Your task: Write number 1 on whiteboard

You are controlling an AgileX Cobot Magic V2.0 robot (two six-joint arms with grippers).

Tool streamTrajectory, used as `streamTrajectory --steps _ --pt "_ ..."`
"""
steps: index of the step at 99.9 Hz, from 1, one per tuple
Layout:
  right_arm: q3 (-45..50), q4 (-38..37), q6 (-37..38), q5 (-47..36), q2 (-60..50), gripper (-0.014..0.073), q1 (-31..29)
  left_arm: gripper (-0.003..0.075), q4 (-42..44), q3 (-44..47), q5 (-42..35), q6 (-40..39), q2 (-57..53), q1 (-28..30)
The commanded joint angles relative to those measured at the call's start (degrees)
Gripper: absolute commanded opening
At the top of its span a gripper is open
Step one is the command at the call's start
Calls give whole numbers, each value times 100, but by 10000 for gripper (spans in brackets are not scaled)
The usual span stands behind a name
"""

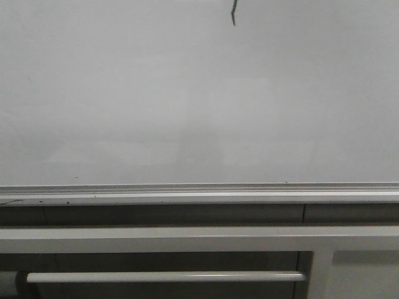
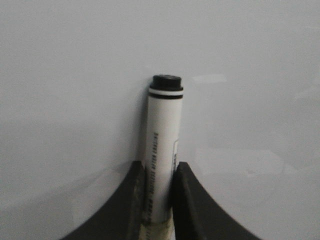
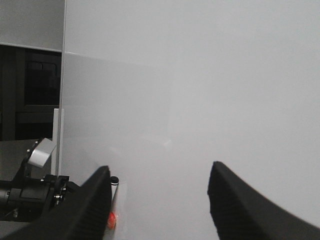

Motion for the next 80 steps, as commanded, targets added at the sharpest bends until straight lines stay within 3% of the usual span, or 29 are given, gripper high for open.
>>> streamTrajectory --steps 1,47,58,69,80 --pt "-188 189 -19 132 -42 386 -11 -20 -46 -127 -710 100 266 6" --pt "-188 189 -19 121 -42 386 -11 -2 -46 -138 -620 100 266 6" --pt "-188 189 -19 121 -42 386 -11 112 -46 -138 -606 100 266 6" --pt "-188 189 -19 121 -42 386 -11 285 -73 -138 -619 100 266 6" --pt "-188 189 -19 121 -42 386 -11 335 -164 -138 -742 100 266 6"
